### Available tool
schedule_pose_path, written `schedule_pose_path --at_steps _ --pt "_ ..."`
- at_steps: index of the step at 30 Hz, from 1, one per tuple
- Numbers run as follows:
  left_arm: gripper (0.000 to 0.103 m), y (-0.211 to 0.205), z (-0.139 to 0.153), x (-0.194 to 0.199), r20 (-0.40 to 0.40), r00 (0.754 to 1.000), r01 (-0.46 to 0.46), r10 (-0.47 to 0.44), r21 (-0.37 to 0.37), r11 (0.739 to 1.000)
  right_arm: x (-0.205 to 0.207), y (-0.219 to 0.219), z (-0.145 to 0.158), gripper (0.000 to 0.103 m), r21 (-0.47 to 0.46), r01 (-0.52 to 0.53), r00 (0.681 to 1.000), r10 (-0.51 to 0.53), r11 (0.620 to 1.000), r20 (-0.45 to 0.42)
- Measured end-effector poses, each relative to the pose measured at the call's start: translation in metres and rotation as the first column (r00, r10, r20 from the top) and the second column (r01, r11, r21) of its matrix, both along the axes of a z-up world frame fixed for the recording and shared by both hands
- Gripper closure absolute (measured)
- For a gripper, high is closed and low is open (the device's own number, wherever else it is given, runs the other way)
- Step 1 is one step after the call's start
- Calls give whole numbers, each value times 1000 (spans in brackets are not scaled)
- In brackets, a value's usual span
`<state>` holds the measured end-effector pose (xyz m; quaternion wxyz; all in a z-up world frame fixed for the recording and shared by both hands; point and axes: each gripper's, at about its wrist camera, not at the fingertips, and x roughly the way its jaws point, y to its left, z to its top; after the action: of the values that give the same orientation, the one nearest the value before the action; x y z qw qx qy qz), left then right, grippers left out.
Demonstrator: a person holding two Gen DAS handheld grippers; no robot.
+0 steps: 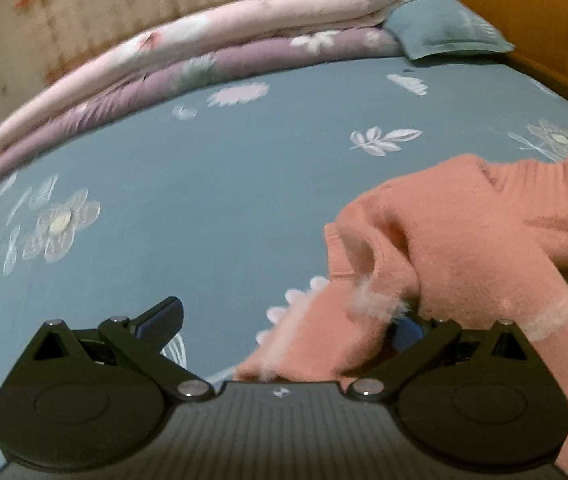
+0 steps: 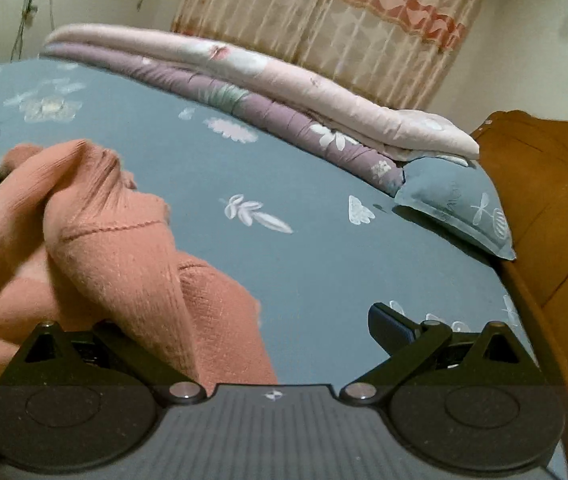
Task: Fold clothes
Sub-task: 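Close the left gripper on the sweater body while the right gripper grasps another fold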
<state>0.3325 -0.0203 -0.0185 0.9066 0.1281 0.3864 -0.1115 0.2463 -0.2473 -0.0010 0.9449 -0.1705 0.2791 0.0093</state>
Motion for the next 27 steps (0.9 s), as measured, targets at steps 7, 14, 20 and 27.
schedule_pose_path --at_steps 7,14,20,27 --pt "13 -21 3 -11 -8 997 -83 83 -3 997 6 -11 -5 23 76 -194 979 197 978 -42" --pt "32 -30 13 -23 11 997 -77 77 40 996 -1 -24 0 53 104 -298 951 305 949 -57" --pt "70 -52 13 -13 14 1000 -4 3 95 995 2 -36 7 64 100 -335 937 343 937 -73" --pt "92 -67 15 6 19 999 44 -47 149 988 33 -59 19 66 121 -315 941 326 941 -88"
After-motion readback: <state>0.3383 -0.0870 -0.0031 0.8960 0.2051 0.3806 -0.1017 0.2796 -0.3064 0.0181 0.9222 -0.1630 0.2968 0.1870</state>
